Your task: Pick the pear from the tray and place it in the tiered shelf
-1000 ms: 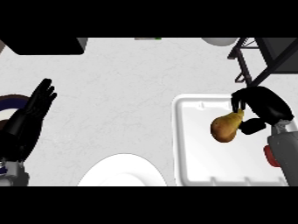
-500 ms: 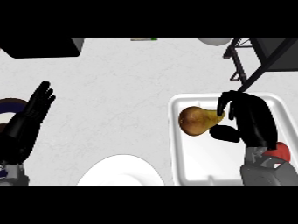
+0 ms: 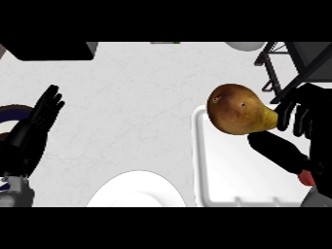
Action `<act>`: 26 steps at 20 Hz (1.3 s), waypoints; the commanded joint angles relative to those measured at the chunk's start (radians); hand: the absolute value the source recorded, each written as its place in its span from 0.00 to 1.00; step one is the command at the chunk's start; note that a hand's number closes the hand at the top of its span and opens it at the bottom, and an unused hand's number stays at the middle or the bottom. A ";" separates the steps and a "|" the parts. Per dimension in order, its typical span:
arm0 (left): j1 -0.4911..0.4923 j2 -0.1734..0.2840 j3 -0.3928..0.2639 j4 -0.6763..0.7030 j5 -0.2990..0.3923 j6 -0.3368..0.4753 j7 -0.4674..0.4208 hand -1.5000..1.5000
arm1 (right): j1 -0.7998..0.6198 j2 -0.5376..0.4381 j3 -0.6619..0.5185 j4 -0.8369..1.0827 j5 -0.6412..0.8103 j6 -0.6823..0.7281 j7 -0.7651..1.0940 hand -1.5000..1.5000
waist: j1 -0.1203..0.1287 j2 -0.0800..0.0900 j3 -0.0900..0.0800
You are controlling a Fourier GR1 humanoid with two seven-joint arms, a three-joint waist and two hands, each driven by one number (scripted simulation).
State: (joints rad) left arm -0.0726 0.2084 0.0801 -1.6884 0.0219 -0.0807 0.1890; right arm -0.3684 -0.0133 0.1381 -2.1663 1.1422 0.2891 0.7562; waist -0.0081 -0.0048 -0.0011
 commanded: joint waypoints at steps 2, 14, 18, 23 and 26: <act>-0.028 0.006 0.013 0.014 0.011 -0.023 0.012 0.50 | -0.199 0.002 -0.077 0.014 -0.004 0.077 0.101 1.00 | 0.011 0.004 0.001; 0.004 -0.041 -0.028 -0.049 -0.030 -0.001 0.036 0.50 | -0.458 -0.085 -0.336 0.346 -0.188 -0.094 -0.008 1.00 | 0.018 0.005 0.001; -0.019 -0.020 -0.013 -0.019 -0.011 -0.025 0.015 0.50 | -0.522 0.010 -0.521 0.293 -0.508 -0.304 0.013 1.00 | 0.057 0.012 0.007; -0.001 -0.041 -0.012 -0.008 -0.004 -0.021 0.008 0.50 | -0.613 -0.017 -0.595 0.506 -0.581 -0.374 -0.110 1.00 | 0.026 0.008 0.001; 0.000 -0.018 0.000 -0.023 -0.024 -0.013 -0.002 0.50 | -0.457 -0.312 -0.366 0.527 -0.197 -0.103 -0.179 1.00 | -0.004 0.021 -0.016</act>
State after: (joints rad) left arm -0.0723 0.1857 0.0775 -1.6988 0.0051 -0.0994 0.1834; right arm -0.8883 -0.1372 -0.3516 -1.7010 0.7367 0.0493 0.6371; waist 0.0073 0.0102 -0.0074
